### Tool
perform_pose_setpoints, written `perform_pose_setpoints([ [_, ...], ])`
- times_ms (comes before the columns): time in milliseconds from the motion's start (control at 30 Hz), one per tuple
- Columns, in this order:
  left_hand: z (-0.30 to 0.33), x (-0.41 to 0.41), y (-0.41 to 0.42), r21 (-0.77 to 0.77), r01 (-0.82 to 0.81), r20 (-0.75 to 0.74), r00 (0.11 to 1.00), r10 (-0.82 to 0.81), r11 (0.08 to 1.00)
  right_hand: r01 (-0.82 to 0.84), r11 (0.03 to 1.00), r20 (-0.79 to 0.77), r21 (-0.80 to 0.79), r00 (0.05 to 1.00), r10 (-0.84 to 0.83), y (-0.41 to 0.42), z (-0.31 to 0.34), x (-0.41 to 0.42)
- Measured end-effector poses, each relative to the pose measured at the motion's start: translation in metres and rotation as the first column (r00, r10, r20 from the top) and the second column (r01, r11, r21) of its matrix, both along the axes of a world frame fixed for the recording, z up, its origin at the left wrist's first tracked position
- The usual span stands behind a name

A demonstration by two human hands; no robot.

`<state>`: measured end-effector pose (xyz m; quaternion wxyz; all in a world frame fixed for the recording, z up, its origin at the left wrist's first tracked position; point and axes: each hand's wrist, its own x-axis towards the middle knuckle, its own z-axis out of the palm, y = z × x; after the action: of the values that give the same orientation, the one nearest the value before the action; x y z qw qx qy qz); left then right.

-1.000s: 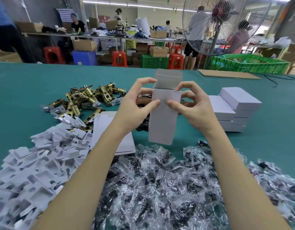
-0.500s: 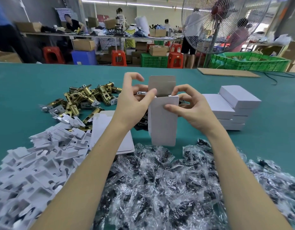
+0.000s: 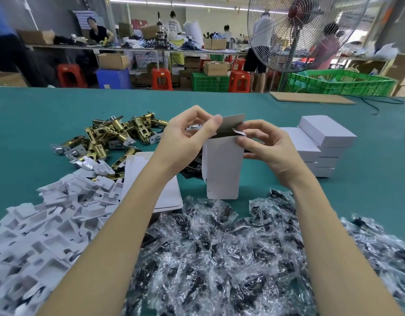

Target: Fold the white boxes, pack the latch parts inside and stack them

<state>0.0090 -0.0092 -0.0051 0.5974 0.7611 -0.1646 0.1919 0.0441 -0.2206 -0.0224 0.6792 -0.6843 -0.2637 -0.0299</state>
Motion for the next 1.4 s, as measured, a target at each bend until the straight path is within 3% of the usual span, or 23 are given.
perform_pose_setpoints([
  [667, 0.002, 0.002, 0.010, 0.015, 0.038, 0.017, 0.999, -0.039, 0.999, -0.066, 0.996, -0.034, 0.066, 0.997, 0.068, 0.007, 0.006, -0.007],
  [933, 0.002, 0.000, 0.007, -0.030, 0.104, 0.015, 0.995, -0.103, 0.994, 0.012, 0.983, -0.068, 0.184, 0.998, 0.001, 0.013, 0.010, -0.011],
  [1167, 0.002, 0.000, 0.004, -0.079, 0.002, 0.048, 0.999, 0.001, 0.997, -0.048, 0.980, -0.124, 0.194, 0.990, 0.073, 0.017, 0.012, -0.010],
  [1400, 0.001, 0.002, 0.000, -0.097, -0.118, -0.020, 0.993, 0.116, 0.988, -0.130, 0.982, -0.118, 0.139, 0.982, 0.146, 0.011, 0.014, -0.007],
])
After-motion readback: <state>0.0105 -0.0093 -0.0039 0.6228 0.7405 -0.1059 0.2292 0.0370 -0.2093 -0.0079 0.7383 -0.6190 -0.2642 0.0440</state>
